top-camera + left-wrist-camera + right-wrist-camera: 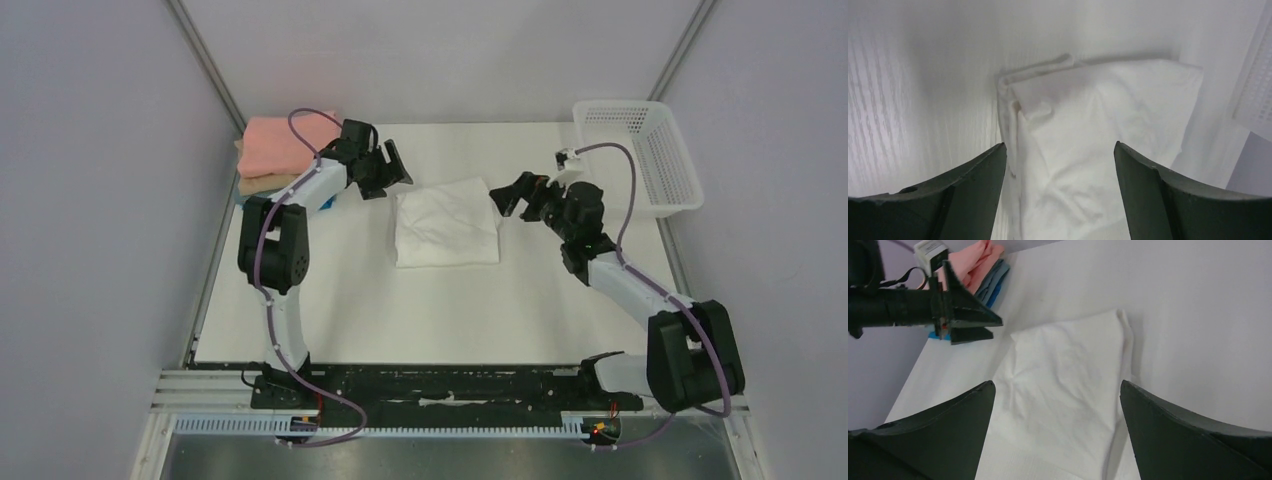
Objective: Fold and stack the t-shirts
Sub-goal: Put the neatly folded tshirt into the corner of the board with the left arm
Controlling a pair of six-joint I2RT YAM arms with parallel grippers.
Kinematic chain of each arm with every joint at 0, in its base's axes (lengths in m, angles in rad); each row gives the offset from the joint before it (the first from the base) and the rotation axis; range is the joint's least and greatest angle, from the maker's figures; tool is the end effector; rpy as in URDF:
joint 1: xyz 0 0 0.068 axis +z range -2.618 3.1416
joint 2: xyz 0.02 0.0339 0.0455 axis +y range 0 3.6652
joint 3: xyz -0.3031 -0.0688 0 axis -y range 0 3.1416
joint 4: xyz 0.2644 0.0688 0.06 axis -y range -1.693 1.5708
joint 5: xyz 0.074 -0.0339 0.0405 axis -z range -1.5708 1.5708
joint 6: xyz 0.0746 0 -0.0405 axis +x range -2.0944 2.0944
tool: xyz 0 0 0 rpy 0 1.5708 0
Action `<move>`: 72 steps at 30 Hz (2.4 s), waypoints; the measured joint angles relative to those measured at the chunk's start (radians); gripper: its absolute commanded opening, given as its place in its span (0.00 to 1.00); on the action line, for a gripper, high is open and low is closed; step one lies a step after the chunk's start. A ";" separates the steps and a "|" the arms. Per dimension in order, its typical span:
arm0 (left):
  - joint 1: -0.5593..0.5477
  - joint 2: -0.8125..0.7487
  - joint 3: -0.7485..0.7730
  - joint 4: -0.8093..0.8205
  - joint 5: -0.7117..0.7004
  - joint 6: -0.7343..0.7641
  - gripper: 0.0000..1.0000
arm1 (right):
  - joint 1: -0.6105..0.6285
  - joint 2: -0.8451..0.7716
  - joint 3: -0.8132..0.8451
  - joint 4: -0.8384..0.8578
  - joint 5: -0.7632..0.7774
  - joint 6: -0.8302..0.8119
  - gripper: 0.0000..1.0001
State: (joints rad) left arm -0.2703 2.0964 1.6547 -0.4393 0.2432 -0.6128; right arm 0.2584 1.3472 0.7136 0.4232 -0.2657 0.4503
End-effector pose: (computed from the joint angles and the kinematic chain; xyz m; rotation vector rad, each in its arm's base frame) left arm 0.5059 -0.1588 0.2040 -0.3226 2.5192 -0.6699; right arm 0.3277 0.1069 0.2704 -0.0216 1.8354 0.7410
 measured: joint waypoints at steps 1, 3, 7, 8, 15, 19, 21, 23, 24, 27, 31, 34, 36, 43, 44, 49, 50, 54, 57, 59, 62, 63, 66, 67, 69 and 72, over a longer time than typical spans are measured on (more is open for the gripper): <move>0.000 -0.037 -0.041 0.007 -0.002 0.000 0.85 | -0.014 -0.035 -0.036 0.021 0.012 0.014 0.98; 0.000 -0.108 -0.138 0.028 0.003 -0.001 0.85 | -0.046 -0.102 -0.135 0.062 0.029 0.049 0.98; -0.009 -0.145 -0.290 0.070 0.029 -0.002 0.84 | -0.087 -0.172 -0.291 0.098 0.016 0.107 0.98; -0.015 -0.142 -0.322 0.072 0.032 -0.002 0.83 | -0.095 -0.187 -0.317 0.100 0.009 0.119 0.98; -0.085 -0.113 -0.352 0.124 0.045 -0.024 0.49 | -0.135 -0.275 -0.369 0.144 -0.061 0.145 0.98; -0.139 -0.086 -0.341 0.137 -0.015 -0.053 0.19 | -0.151 -0.290 -0.371 0.159 -0.103 0.141 0.98; -0.173 -0.064 -0.306 0.117 -0.072 -0.067 0.03 | -0.164 -0.290 -0.382 0.169 -0.124 0.142 0.98; -0.205 -0.022 -0.219 0.053 -0.159 -0.074 0.02 | -0.179 -0.285 -0.396 0.178 -0.153 0.144 0.98; -0.230 -0.004 -0.185 0.034 -0.194 -0.074 0.02 | -0.186 -0.278 -0.402 0.186 -0.167 0.145 0.98; -0.269 0.047 -0.081 -0.035 -0.298 -0.073 0.02 | -0.206 -0.248 -0.413 0.215 -0.210 0.159 0.98; -0.292 0.058 -0.028 -0.108 -0.431 -0.038 0.02 | -0.229 -0.189 -0.432 0.291 -0.285 0.200 0.98; -0.288 0.067 0.020 -0.185 -0.564 0.048 0.02 | -0.232 -0.168 -0.449 0.349 -0.326 0.222 0.98; -0.281 0.078 0.066 -0.223 -0.650 0.119 0.02 | -0.232 -0.171 -0.452 0.364 -0.340 0.219 0.98; -0.237 0.086 0.182 -0.223 -0.808 0.388 0.02 | -0.233 -0.365 -0.449 0.187 -0.216 0.076 0.98; -0.229 0.088 0.193 -0.220 -0.817 0.413 0.02 | -0.233 -0.406 -0.448 0.153 -0.179 0.052 0.98; -0.169 0.141 0.294 -0.215 -0.864 0.533 0.02 | -0.233 -0.558 -0.437 0.011 -0.031 -0.046 0.98; -0.159 0.149 0.308 -0.216 -0.872 0.554 0.02 | -0.233 -0.576 -0.435 -0.009 -0.005 -0.060 0.98; -0.117 0.170 0.367 -0.210 -0.896 0.638 0.02 | -0.233 -0.621 -0.433 -0.078 0.081 -0.102 0.98; -0.089 0.182 0.441 -0.218 -0.898 0.661 0.02 | -0.233 -0.629 -0.433 -0.112 0.129 -0.122 0.98; -0.076 0.183 0.481 -0.217 -0.903 0.673 0.02 | -0.233 -0.628 -0.433 -0.129 0.154 -0.132 0.98; -0.065 0.183 0.537 -0.218 -0.921 0.697 0.02 | -0.233 -0.628 -0.433 -0.148 0.182 -0.143 0.98; -0.064 0.183 0.553 -0.218 -0.925 0.704 0.02 | -0.233 -0.627 -0.433 -0.151 0.190 -0.147 0.98; -0.062 0.183 0.593 -0.219 -0.948 0.727 0.02 | -0.233 -0.623 -0.433 -0.157 0.212 -0.154 0.98; -0.061 0.183 0.604 -0.219 -0.953 0.732 0.02 | -0.233 -0.620 -0.433 -0.157 0.219 -0.156 0.98; -0.058 0.183 0.623 -0.219 -0.960 0.738 0.02 | -0.233 -0.619 -0.433 -0.161 0.226 -0.157 0.98; -0.054 0.182 0.641 -0.220 -0.968 0.740 0.02 | -0.233 -0.618 -0.433 -0.165 0.237 -0.159 0.98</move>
State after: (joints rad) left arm -0.3244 2.2787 2.2959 -0.6594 -0.7250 0.1268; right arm 0.0257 0.7288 0.2806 0.2584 -0.0292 0.2916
